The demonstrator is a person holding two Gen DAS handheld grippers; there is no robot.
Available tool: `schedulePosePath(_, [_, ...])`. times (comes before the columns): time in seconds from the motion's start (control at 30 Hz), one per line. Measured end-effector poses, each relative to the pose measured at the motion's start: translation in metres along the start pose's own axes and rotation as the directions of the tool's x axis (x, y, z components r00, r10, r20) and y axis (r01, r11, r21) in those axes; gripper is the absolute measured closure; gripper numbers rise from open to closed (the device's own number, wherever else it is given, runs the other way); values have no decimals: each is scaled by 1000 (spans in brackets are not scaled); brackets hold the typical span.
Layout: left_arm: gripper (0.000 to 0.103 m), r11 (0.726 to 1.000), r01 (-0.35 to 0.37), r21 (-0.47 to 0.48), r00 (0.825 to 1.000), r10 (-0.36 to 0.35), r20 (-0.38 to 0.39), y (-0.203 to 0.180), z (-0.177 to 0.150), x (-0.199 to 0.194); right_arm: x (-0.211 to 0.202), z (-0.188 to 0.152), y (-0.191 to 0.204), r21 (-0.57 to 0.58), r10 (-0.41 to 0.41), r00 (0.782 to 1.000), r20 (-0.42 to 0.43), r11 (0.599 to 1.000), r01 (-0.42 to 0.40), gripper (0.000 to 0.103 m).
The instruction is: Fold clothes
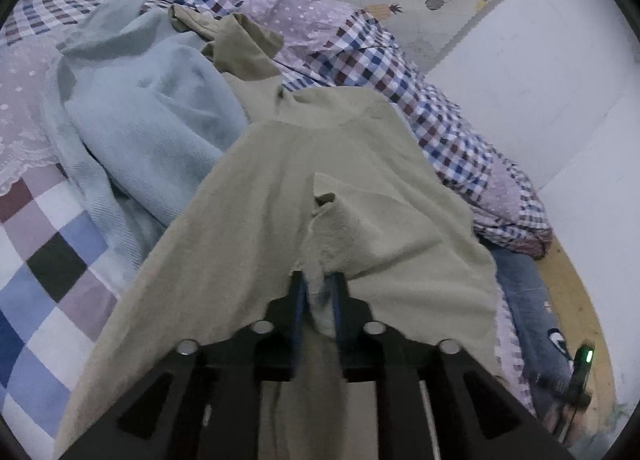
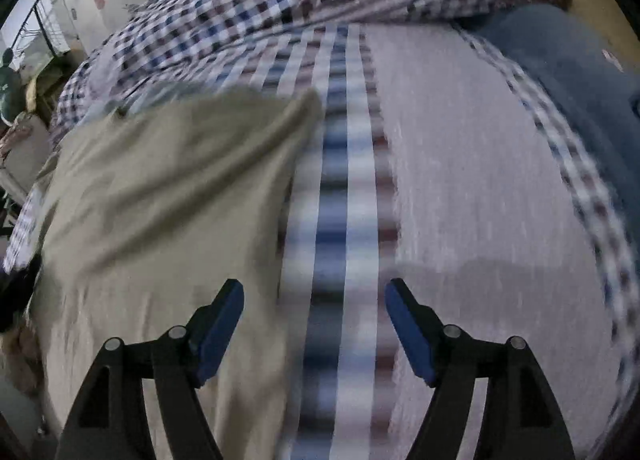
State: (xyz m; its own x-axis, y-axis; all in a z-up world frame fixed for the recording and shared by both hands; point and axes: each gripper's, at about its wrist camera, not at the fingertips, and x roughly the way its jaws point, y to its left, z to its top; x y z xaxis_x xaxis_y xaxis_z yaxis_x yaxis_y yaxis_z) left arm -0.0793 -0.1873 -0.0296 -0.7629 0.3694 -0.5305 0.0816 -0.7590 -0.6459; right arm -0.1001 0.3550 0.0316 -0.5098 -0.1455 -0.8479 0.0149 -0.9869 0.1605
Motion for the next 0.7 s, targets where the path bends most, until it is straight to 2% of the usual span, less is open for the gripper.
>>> schedulePosePath(0.03, [58, 1000, 13, 10, 1000, -13, -5, -3, 0, 0, -8, -19, -1, 10, 9, 1000, -3, 1000, -9, 26])
schedulePosePath(0.07, [50, 999, 16, 32, 1000, -16, -10, -8, -1, -2, -16, -39, -1, 23, 17, 1000, -7, 1000, -17, 26])
schedulePosePath(0.13, [23, 995, -10, 104, 1000, 12, -11, -21, -5, -9, -39, -80, -2, 64, 46, 999, -7, 997, -45, 26])
schedulePosePath(0.17, [20, 989, -36, 145, 999, 37, -5, -28, -9, -15, -51, -98, -4, 81, 62, 998, -4, 995, -61, 26])
schedulePosePath(0.27, [19, 973, -65, 222, 998, 67, 2, -43, -21, -35, -85, -154, -8, 115, 124, 992, -2, 986, -123, 26])
schedulePosePath(0.33, [19, 972, -54, 230, 998, 57, -5, -50, -28, -51, -104, -184, -7, 115, 157, 988, -12, 981, -154, 26])
schedulePosePath(0.4, [19, 974, -44, 224, 999, 47, -9, -57, -36, -67, -122, -211, -9, 129, 154, 988, -8, 980, -151, 26])
schedulePosePath(0.47, [19, 975, -32, 221, 999, 36, -14, -61, -45, -85, -139, -231, -9, 176, 110, 994, 17, 978, -111, 27])
schedulePosePath(0.53, [19, 977, -10, 214, 1000, 15, -23, -66, -55, -101, -155, -247, 6, 191, 52, 997, 58, 980, -62, 31])
schedulePosePath(0.6, [19, 982, 5, 191, 1000, 0, -28, -69, -66, -116, -164, -259, 34, 172, 32, 996, 86, 984, -47, 38])
schedulePosePath(0.7, [19, 990, 28, 136, 999, -22, -44, -67, -86, -136, -161, -267, 81, 87, -6, 995, 101, 996, -3, 39])
